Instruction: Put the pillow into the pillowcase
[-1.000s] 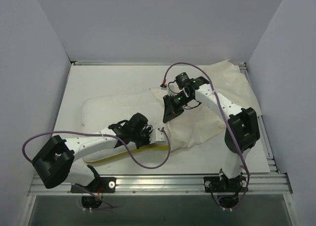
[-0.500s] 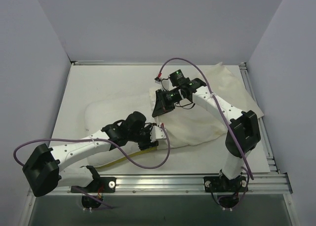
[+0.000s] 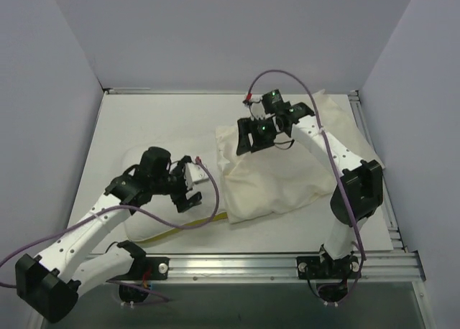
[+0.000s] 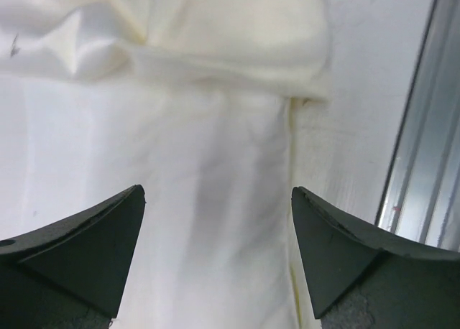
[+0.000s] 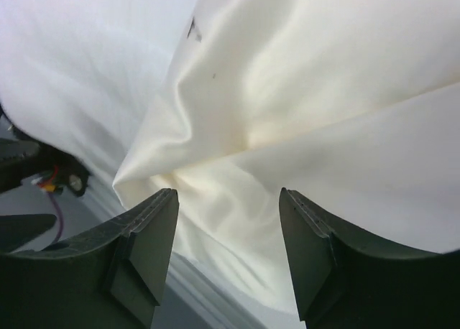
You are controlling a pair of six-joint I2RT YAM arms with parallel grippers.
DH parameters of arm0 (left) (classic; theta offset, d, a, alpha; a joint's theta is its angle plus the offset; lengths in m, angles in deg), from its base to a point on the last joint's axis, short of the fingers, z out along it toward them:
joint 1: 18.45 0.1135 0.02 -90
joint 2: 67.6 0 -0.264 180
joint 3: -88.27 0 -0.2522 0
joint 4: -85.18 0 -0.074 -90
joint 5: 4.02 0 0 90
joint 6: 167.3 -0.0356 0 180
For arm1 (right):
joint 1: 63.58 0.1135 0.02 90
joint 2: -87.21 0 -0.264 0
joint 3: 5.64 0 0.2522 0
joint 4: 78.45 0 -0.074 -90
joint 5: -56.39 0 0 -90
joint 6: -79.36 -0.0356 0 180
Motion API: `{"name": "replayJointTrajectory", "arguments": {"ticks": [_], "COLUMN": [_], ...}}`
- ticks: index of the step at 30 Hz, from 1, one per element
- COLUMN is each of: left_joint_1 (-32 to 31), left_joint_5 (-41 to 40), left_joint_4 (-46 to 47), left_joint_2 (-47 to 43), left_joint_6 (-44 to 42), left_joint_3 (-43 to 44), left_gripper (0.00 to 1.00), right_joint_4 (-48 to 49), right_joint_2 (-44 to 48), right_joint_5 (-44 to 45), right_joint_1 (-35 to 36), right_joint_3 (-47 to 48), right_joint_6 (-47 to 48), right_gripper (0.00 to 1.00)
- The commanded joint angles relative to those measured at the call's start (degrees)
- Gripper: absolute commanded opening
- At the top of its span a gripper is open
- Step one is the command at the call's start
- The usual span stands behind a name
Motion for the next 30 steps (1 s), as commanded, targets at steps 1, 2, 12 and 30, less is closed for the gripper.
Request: {"name": "replayJointTrajectory", "arguments": {"ticks": [1,2,12,30], "left_joint_1": [11.5,13.8,29.5,36.7], "left_joint_5": [7.9,10.3,12.2,12.6], "left_joint_4": [-4.9,-4.5,2.5,4.9], "left_joint_2": [2.0,3.7,27.1,47.8], "left_joint_6": [-3.1,-2.9,2.1,3.3], "left_joint_3": [2.9,4.0,22.5,28.4], "left_gripper": [0.91,0.91,0.97,0.9], "right_joint_4": [-1.6,-1.9,-1.0,7.9], "right_joint_2": [-0.9,-2.6,-28.8,-35.4], "right_joint_5": [10.8,13.4,18.2,6.9], "right_joint_1": [-0.9,-0.8,-0.3,1.7], "right_joint_3": [11.0,13.6,43.9,39.8], "right_joint_6": [6.3,7.1,7.8,2.5], "right_gripper": [0.58,0.58,0.86,0.0]}}
